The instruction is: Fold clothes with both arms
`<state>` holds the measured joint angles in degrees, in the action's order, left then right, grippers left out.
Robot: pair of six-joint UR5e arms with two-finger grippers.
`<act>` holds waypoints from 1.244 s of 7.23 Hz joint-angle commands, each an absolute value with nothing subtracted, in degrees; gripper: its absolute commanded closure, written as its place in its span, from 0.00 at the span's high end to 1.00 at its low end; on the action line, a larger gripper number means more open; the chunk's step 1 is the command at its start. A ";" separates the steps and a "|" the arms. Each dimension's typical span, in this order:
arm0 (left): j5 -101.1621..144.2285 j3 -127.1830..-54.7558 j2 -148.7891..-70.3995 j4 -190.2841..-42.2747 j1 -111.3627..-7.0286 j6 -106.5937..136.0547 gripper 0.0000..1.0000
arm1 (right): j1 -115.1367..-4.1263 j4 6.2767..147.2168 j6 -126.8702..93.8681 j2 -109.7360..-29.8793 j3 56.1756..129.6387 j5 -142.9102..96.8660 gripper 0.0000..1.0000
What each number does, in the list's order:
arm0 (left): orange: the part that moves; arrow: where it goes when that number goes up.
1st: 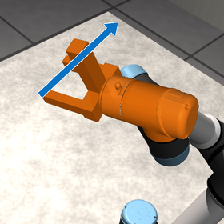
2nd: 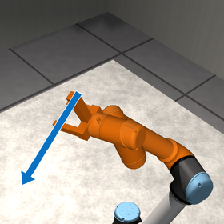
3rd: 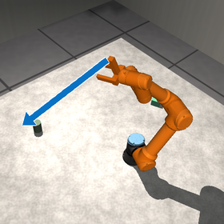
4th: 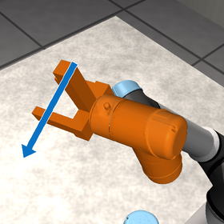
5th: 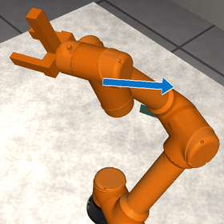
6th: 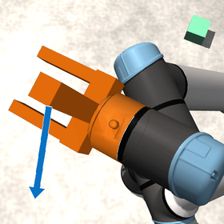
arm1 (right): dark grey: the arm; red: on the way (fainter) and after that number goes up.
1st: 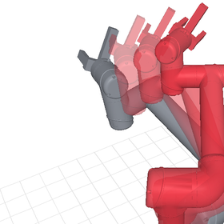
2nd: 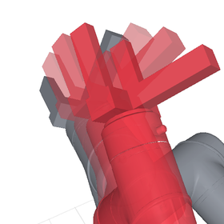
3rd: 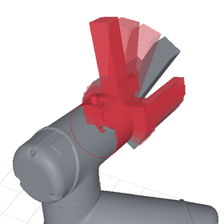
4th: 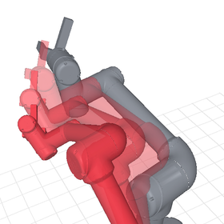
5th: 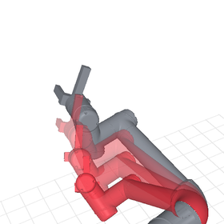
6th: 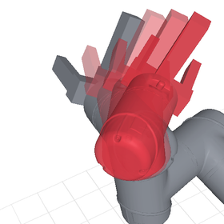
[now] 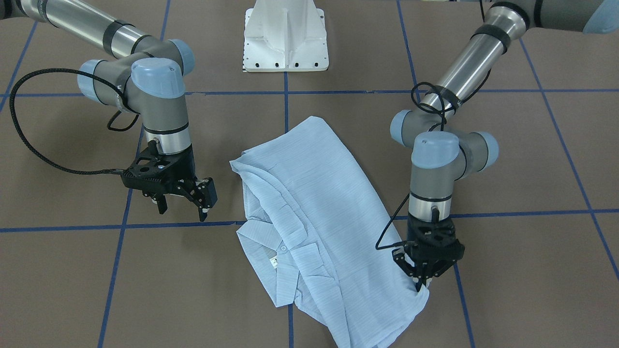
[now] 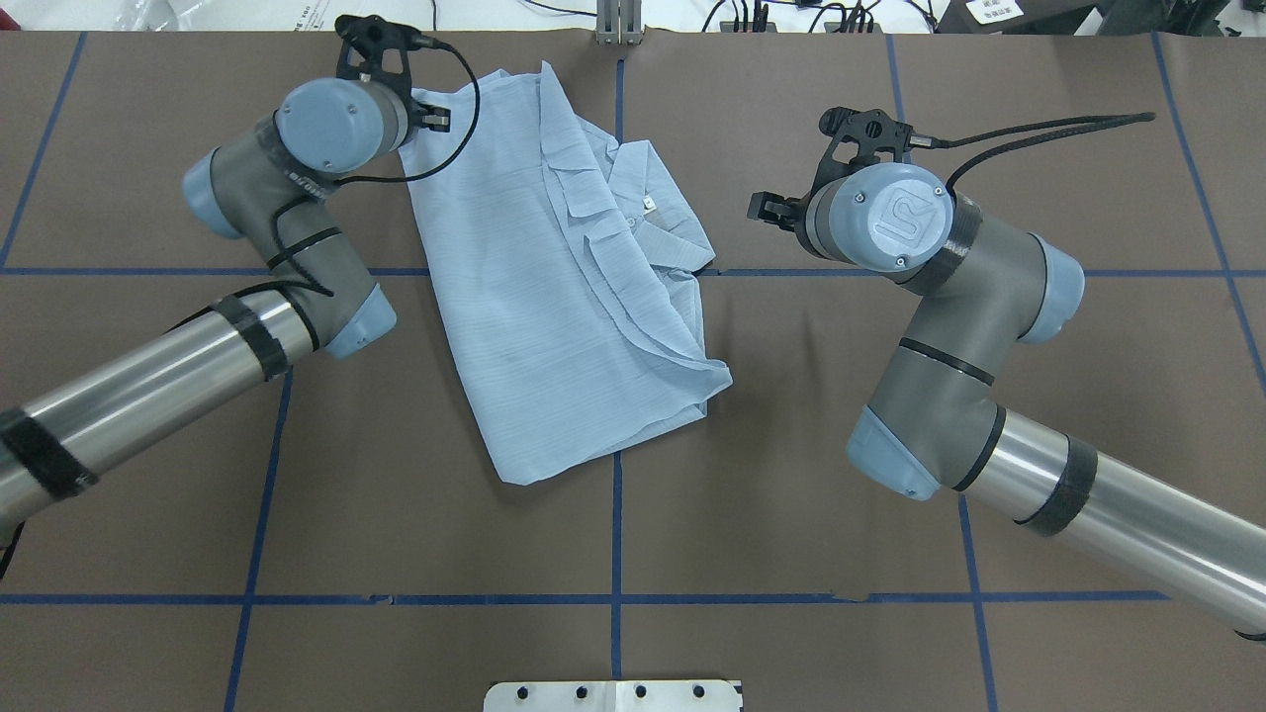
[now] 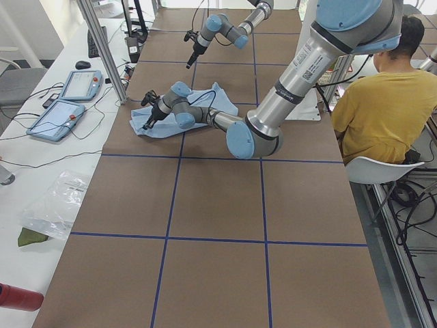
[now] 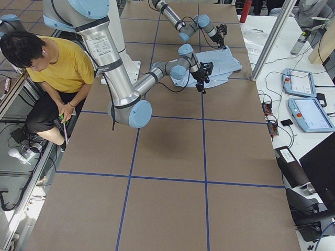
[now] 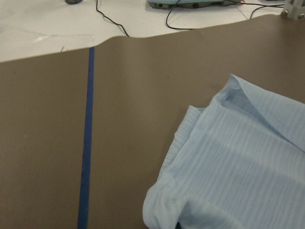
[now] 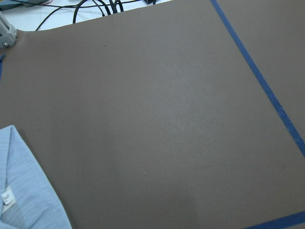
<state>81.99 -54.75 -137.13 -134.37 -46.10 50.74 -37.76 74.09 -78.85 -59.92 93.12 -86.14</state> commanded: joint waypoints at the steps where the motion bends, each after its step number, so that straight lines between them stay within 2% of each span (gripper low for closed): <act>1: 82.88 -48.87 -141.51 -136.13 -48.24 46.45 0.01 | -37.36 74.18 -78.93 -59.33 93.34 -86.13 1.00; 2: 85.84 -49.13 -139.85 -141.02 -49.47 44.93 0.99 | -37.18 74.18 -79.01 -59.15 93.25 -86.13 1.00; 4: 93.49 -55.06 -133.72 -144.84 -50.54 44.30 1.00 | -36.39 75.58 -83.12 -55.48 91.77 -86.22 1.00; 6: 94.66 -62.46 -127.55 -145.54 -50.54 44.64 1.00 | -34.12 76.81 -92.15 -47.59 81.71 -85.35 1.00; 8: 94.66 -62.75 -126.22 -147.56 -50.01 45.61 1.00 | -32.18 77.25 -95.69 -41.95 73.70 -82.71 0.98; 9: 94.66 -62.75 -125.78 -148.44 -49.84 46.75 1.00 | -31.56 77.78 -95.97 -40.18 71.65 -81.05 0.93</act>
